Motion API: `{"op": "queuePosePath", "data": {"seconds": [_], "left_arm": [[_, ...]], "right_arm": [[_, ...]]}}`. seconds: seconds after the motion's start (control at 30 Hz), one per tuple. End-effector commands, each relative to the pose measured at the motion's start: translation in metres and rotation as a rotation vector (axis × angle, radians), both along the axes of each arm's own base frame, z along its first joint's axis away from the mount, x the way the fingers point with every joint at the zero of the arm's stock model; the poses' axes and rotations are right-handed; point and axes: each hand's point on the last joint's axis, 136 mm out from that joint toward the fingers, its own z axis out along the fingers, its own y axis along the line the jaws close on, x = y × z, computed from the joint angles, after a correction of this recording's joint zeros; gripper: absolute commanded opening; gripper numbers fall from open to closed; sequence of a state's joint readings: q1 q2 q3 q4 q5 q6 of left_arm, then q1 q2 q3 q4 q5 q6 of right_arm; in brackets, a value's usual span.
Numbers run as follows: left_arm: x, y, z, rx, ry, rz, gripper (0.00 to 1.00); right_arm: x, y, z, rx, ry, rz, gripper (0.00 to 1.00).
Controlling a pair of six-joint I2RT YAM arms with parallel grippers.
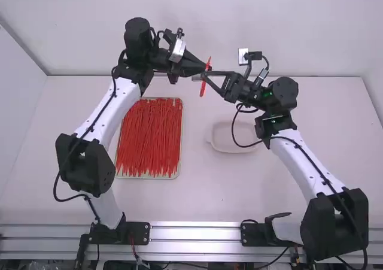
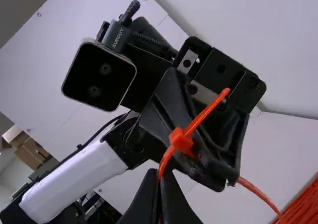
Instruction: Fasten the cable tie
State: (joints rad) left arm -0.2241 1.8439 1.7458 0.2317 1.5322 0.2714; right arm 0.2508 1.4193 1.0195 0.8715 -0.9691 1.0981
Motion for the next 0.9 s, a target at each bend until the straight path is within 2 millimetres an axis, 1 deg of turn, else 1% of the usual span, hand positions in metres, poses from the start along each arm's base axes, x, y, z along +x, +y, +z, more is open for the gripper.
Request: {"op": "queuePosePath", "data": {"seconds": [0.0, 0.07, 0.23, 0.63, 0.87], "left_arm": [[-0.007, -0.001, 0.006, -0.006, -0.032, -0.041, 0.02], [-0.006, -0.001, 0.006, -0.005, -0.03, -0.038, 0.02], [-0.006, 0.0, 0.005, -0.002, -0.012, -0.038, 0.02], [-0.007, -0.002, 0.001, 0.007, 0.029, -0.042, 0.02], [-0.007, -0.004, -0.009, 0.008, 0.03, -0.046, 0.02]], "right_arm": [[0.012, -0.009, 0.003, 0.021, 0.002, -0.063, 0.0], [0.014, -0.013, 0.002, 0.02, 0.003, -0.072, 0.0], [0.015, -0.014, 0.003, 0.021, 0.003, -0.076, 0.0], [0.02, -0.024, 0.004, 0.023, -0.002, -0.105, 0.0], [0.023, -0.031, 0.009, 0.047, 0.009, -0.117, 0.0]]}}
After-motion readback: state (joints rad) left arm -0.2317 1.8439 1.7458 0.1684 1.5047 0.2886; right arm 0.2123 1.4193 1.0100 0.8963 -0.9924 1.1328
